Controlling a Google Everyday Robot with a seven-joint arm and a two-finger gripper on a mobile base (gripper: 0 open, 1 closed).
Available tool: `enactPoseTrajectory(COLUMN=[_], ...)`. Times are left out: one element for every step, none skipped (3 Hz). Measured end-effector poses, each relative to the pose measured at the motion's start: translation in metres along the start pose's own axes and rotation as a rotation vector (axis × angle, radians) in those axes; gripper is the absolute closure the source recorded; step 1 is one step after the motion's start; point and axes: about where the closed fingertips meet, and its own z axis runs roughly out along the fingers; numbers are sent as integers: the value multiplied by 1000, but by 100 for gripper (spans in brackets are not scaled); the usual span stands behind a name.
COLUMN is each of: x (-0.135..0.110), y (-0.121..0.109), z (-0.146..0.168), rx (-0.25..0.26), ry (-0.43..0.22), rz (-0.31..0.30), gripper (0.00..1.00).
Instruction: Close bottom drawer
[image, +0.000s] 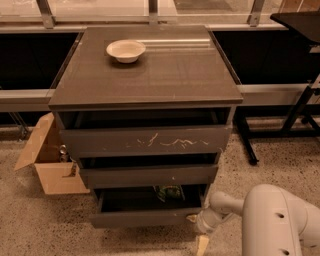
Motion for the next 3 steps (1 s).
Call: enactPoseTrajectory(x=[1, 1, 0], y=[-31, -61, -85], z=[-7, -14, -29], rx=[6, 24, 64], ry=[-8, -9, -1], rz=[-32, -46, -55], gripper=[24, 47, 52])
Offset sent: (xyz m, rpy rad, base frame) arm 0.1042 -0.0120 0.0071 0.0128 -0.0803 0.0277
